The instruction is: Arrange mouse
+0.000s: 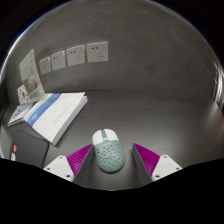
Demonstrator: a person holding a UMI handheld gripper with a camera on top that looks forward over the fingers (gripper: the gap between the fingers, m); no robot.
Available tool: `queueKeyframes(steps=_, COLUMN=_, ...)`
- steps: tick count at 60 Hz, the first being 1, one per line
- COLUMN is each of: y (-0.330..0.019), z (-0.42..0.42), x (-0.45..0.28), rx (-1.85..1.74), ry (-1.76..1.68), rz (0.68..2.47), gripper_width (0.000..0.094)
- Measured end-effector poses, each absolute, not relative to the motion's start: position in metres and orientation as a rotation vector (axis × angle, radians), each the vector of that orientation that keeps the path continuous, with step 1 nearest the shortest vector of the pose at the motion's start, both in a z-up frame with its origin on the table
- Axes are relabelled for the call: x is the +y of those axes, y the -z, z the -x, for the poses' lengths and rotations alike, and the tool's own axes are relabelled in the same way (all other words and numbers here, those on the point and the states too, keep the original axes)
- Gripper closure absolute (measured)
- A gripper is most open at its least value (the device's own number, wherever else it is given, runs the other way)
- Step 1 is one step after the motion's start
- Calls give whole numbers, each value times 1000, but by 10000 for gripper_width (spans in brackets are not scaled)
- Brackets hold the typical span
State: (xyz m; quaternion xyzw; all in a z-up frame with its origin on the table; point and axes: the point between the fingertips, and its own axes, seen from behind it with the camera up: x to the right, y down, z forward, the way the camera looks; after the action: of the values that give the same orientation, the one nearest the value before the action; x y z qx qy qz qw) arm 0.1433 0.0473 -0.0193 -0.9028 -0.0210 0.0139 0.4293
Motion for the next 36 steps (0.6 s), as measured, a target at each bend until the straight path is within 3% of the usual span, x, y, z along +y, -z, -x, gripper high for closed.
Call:
queueKeyframes(steps=2, y=19, z=-144, x=50, rx=-25, ry=-27, rz=2245, gripper_width=104)
queueKeyframes(steps=6, y=17, z=-156, x=61, rx=44, ry=13, rz=2223, gripper_width=394)
queueKeyframes(steps=19, y=15, z=-166, x=61, rx=127, ry=69, rz=2199, gripper_width=503)
queueKeyframes(steps=31, y=-127, z=-95, x=-16, rx=236, ry=164, rz=1914, gripper_width=506)
queueKeyframes(steps=36, y=-158, z=-22, x=-49, rx=246, ry=145, rz=1862, gripper_width=508)
